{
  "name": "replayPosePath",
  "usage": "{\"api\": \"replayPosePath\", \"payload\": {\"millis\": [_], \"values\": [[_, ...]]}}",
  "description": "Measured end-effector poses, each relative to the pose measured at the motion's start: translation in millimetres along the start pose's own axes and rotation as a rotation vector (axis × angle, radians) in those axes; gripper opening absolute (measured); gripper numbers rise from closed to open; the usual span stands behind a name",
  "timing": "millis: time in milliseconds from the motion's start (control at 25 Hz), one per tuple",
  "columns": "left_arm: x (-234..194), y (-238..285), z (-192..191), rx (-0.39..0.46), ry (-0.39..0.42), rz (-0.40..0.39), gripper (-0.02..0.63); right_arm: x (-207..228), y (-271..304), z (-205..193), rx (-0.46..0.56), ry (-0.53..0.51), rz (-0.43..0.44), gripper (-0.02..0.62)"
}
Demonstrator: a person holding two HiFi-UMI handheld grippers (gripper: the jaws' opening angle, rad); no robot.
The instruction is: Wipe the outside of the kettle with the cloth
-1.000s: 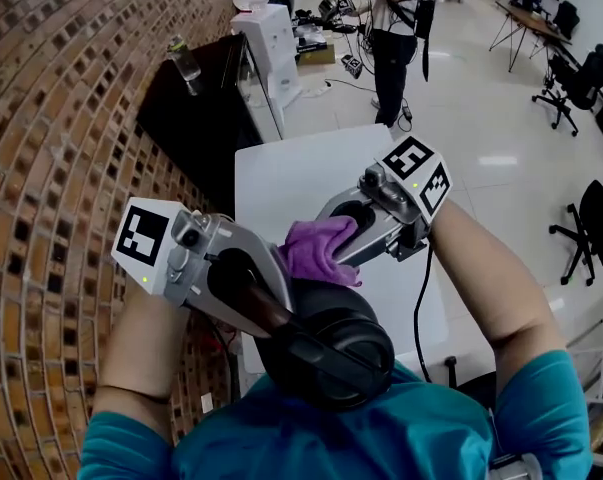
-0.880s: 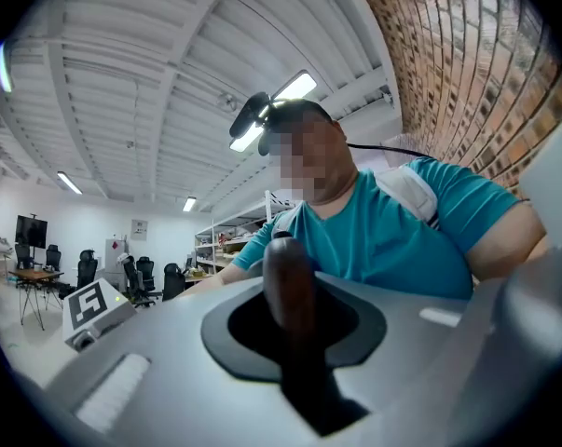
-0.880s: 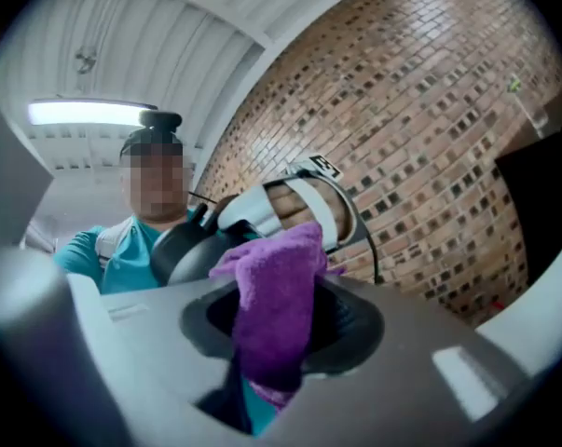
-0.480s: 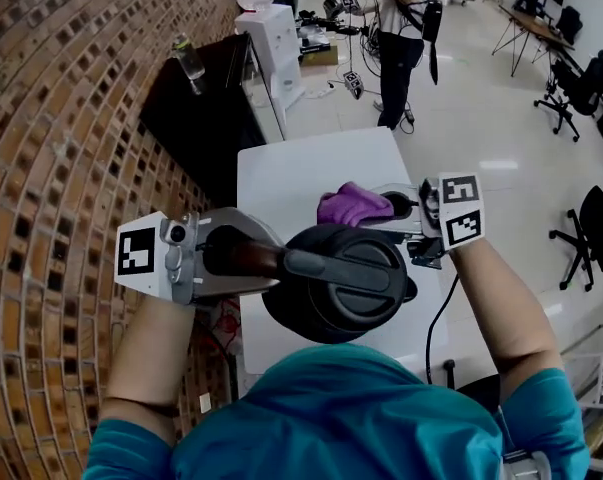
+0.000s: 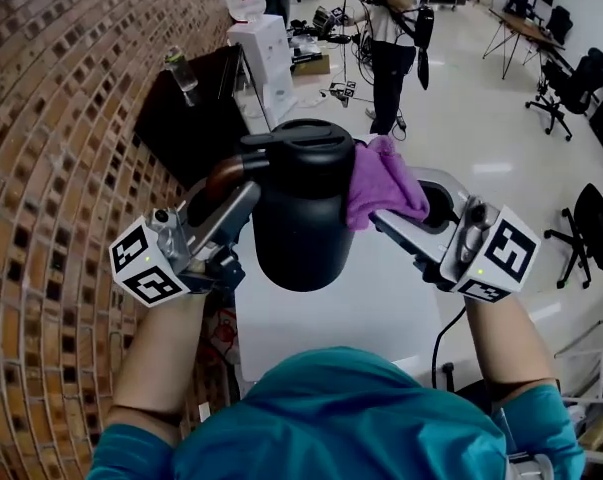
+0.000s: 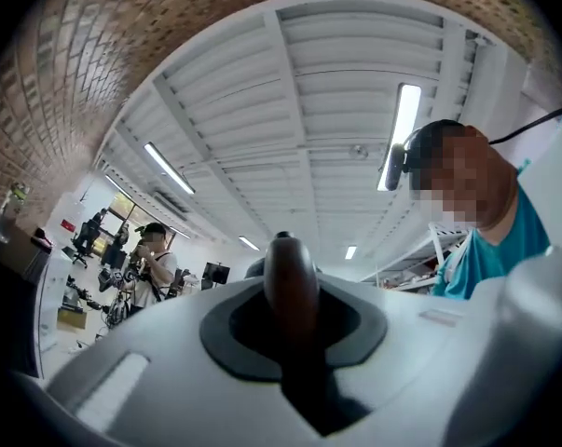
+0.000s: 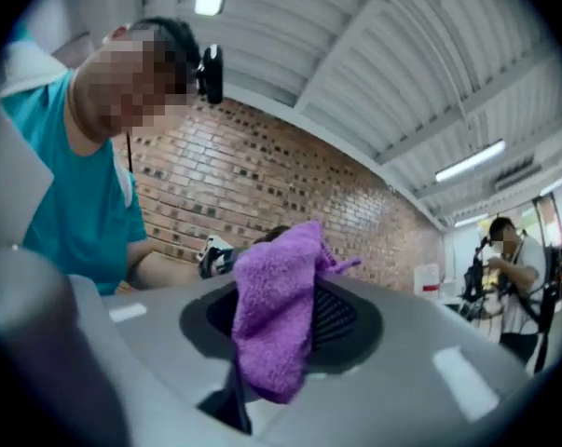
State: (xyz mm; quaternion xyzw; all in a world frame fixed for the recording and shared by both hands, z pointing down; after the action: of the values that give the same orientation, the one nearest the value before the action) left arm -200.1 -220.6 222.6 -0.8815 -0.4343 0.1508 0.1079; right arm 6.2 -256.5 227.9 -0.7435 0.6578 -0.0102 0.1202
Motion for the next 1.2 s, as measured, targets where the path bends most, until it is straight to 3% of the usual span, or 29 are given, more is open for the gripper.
{"api": "replayPosePath", "payload": {"millis": [160,320,400,480,560,680,760,880,1000,1200], "values": [[0,2,-2,0.001,-0.004,0.031,0.071,-16,-9,-23,-0.020,-0.016,-0.039,0.121],[-6,-2,10,0.060,-0.027,0.072,0.071,-49,-11,-58,-0.168,-0.094,0.056,0.121],[-3,1,16,0.051,0.010,0.083,0.071,-50,-12,-53,-0.170,-0.078,0.043,0.121],[4,9,17,-0.002,0.079,0.085,0.071,-41,-12,-21,-0.138,-0.112,-0.006,0.121],[13,20,13,-0.086,0.167,0.087,0.071,-35,-4,22,-0.138,-0.236,-0.028,0.121],[23,38,-4,-0.244,0.307,0.085,0.069,-41,28,72,-0.253,-0.499,0.034,0.121],[29,49,-20,-0.343,0.399,0.073,0.069,-49,57,82,-0.387,-0.629,0.100,0.121],[34,56,-40,-0.450,0.489,0.067,0.069,-54,88,61,-0.663,-0.825,0.189,0.121],[30,55,-46,-0.462,0.470,0.086,0.069,-59,97,44,-0.771,-0.914,0.250,0.120],[15,36,-30,-0.351,0.336,0.094,0.069,-62,77,29,-0.783,-0.850,0.348,0.120]]}}
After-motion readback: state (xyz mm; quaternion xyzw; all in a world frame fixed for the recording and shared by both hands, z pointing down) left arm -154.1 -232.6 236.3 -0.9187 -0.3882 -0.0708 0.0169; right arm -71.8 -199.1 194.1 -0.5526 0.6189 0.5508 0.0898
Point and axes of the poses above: the fingertips, and each gripper's own axes: y forward along the fingers, x to its right, z out of its top, the point moved 4 cm from there along -y, backward along the fingers
